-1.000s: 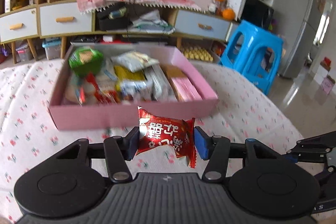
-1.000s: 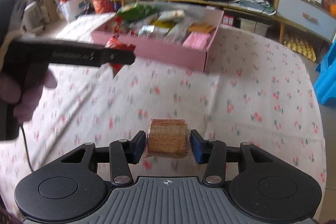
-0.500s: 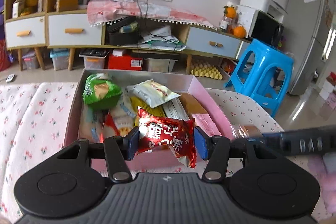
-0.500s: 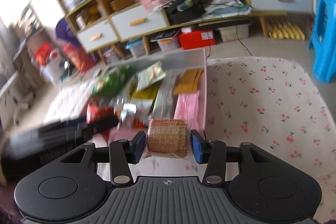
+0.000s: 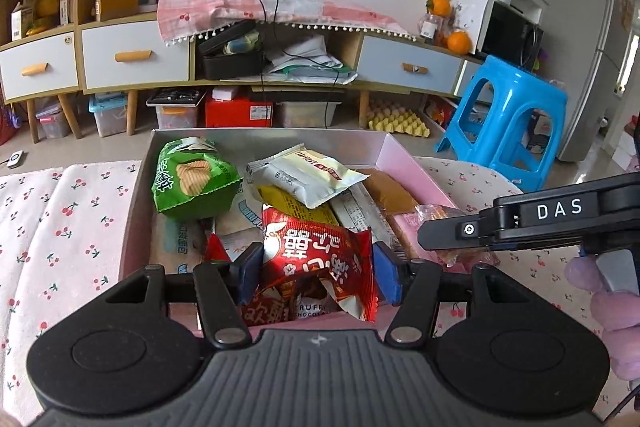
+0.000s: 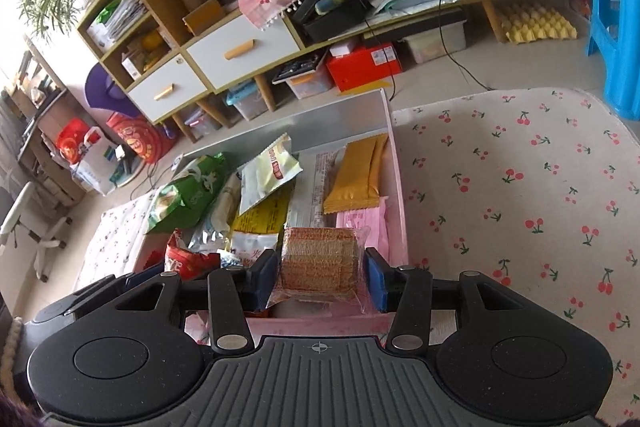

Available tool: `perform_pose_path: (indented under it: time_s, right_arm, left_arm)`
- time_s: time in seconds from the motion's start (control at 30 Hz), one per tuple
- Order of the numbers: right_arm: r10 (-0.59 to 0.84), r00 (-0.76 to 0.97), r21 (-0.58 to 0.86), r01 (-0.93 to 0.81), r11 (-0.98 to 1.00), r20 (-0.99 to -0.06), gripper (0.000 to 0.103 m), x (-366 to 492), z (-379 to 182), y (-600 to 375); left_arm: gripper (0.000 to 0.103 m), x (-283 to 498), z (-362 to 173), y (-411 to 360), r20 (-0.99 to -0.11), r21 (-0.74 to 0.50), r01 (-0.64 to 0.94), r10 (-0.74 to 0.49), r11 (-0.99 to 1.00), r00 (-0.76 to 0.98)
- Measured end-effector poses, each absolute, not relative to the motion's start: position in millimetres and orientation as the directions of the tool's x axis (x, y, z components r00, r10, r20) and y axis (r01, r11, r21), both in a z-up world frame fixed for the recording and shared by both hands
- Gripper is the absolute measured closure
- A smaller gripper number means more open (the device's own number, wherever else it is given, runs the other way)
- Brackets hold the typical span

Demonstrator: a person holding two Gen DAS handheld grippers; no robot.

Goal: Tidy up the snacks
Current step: 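Lower both snacks into the box and open both tools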

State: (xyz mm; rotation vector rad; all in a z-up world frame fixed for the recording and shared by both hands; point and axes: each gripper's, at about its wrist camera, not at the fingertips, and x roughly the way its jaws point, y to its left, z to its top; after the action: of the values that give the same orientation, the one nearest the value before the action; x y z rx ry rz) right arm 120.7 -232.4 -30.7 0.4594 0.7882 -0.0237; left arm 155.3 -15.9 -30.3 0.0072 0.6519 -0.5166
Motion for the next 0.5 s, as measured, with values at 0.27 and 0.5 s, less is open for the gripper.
perform_pose_path:
  time_s: [0.27,0.5]
  right_arm:
    - [0.151,0.730,0.424,0.203,0.883,-0.666,0.041,118,-24,-242]
    - [0.133,0.734,0.404,0.205,0.891,-0.666,0.034,109,-9,-238]
  left_arm:
    - [0.033,156,-29,-16,-0.576,-0.150,0.467,-0.461,0.871,0.675]
    - [0.014,144,-16,-15,-0.582,-0.144,0.454,-0.446,0.879,0.680]
